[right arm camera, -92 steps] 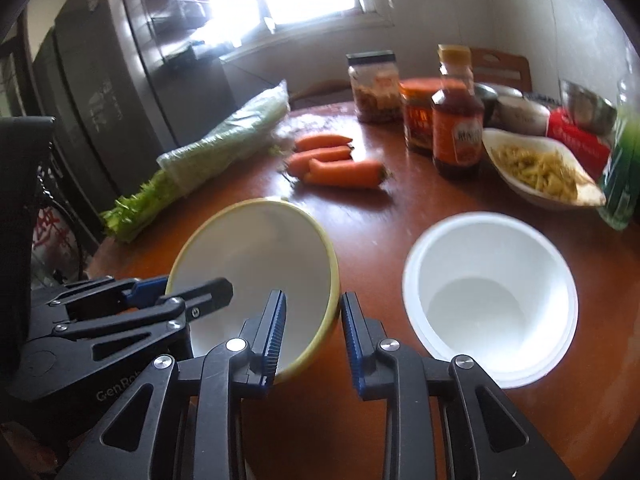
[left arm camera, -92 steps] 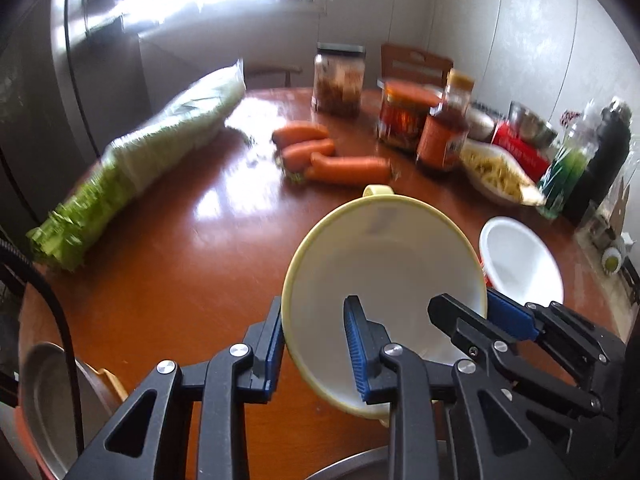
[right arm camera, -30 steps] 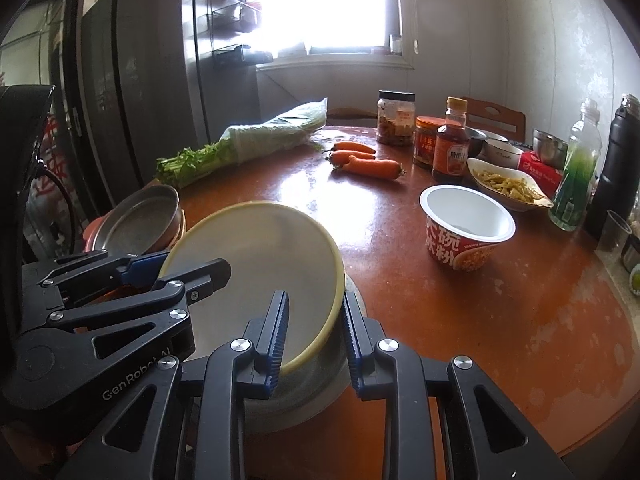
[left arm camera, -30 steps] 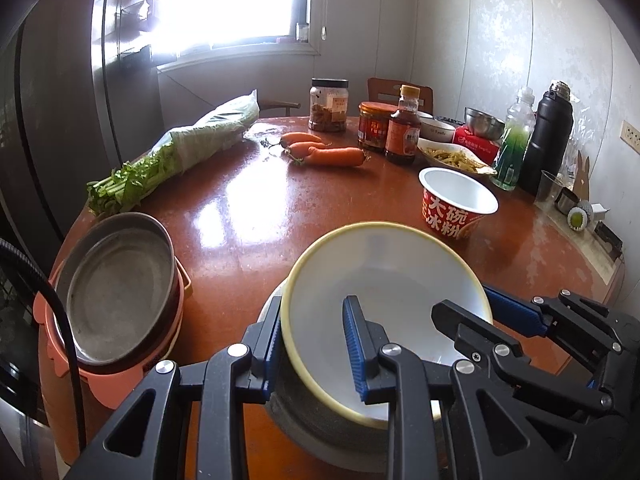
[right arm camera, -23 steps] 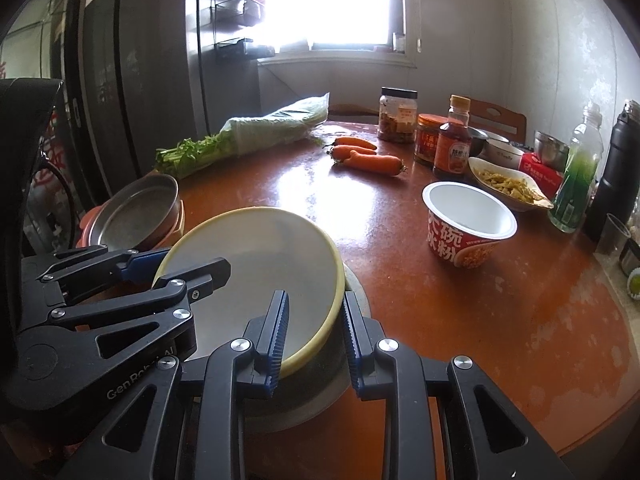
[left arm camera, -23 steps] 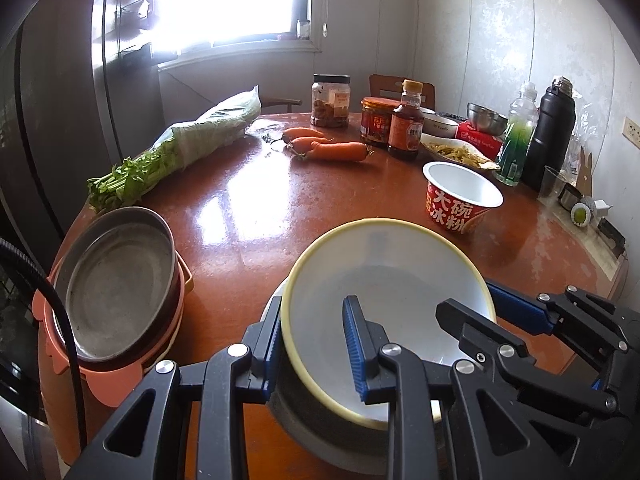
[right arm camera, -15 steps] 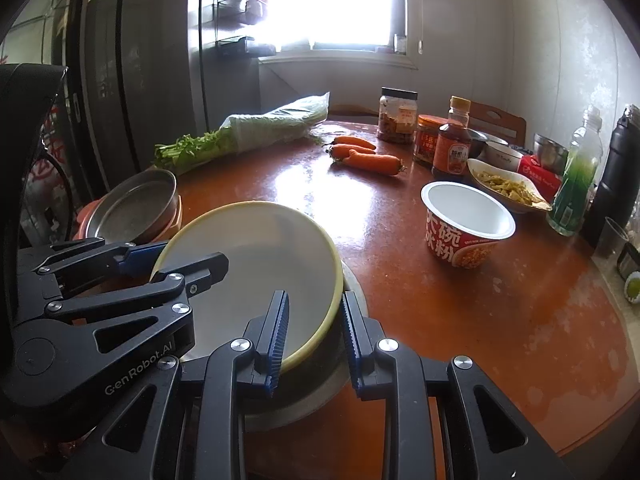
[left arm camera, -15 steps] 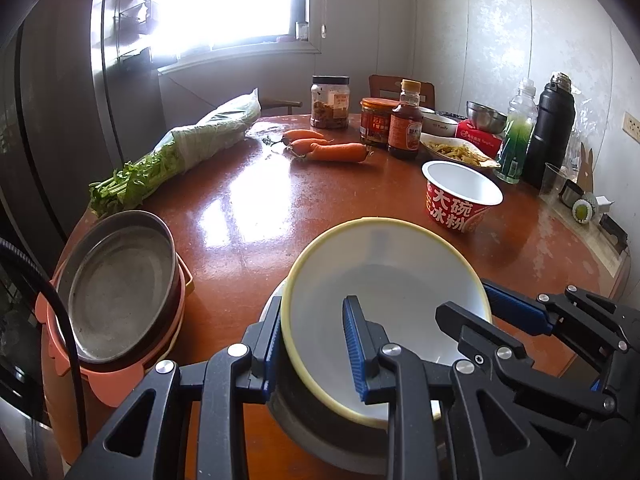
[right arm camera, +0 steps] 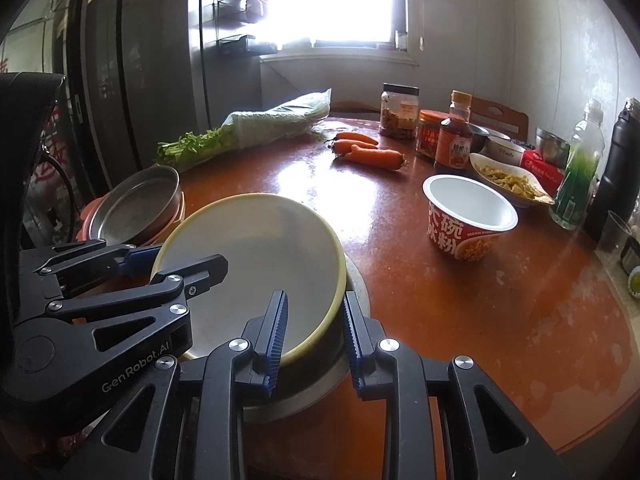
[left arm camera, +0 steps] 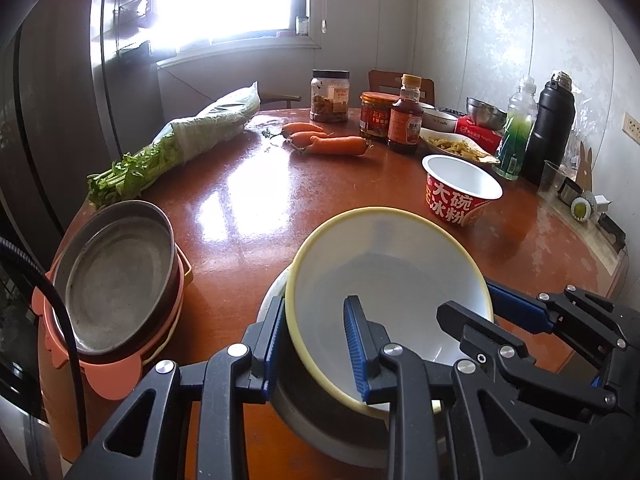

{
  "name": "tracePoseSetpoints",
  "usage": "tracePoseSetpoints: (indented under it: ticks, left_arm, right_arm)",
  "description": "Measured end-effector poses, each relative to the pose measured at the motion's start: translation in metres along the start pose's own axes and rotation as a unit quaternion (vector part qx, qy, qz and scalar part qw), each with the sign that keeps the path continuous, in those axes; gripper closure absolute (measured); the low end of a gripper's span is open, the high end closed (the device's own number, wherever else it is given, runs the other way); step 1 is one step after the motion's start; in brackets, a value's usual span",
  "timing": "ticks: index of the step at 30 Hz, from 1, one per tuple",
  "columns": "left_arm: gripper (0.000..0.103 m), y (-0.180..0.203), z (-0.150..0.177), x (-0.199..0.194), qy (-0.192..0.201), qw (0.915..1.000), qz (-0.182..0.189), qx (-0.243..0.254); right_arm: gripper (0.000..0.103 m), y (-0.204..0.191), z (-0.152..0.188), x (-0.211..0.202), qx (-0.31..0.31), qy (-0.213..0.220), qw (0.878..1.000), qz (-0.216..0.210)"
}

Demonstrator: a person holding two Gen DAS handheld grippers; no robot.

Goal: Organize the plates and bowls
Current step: 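Lower the yellow bowl into the steel bowl with both grippers, then open both grippers and withdraw from the yellow bowl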

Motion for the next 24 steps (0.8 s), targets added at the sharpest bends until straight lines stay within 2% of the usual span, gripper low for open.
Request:
tracePoseSetpoints:
  ticks: [10, 13, 16, 24]
  left_arm:
    - [0.072, 0.0001, -0.0017, -0.0035, 0.000, 1.0000, 0.002, -0.001]
    - [0.069, 0.0001, -0.0021, -0.0047, 0.002, 1.0000, 0.002, -0.002]
    - [0.058, -0.0019, -0.0036, -0.0059, 0.004, 1.0000, -0.007, -0.004]
    - [0.053, -0.0030, -0.0067, -0.0098, 0.009, 0.9999, -0.001, -0.011]
  right_arm:
    - [0.069, -0.0003, 0.0006, -0.0023, 0.009, -0.002, 1.000, -0.014]
    - [0.066, 0.0014, -0.0002, -0.0031, 0.011, -0.001, 1.000, -0.015]
    - [0.066, 0.0033, -0.0006, -0.0044, 0.015, 0.002, 1.000, -0.015]
    - [0.059, 0.0085, -0.0019, -0.0084, 0.027, 0.006, 1.000, -0.014]
Point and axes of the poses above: each gripper's, at about its wrist camera, not at the fingertips, and x roughly the way its jaws point, y to its right, z to its underside, the point moved 8 cm from there along x, roughly the way its jaws point
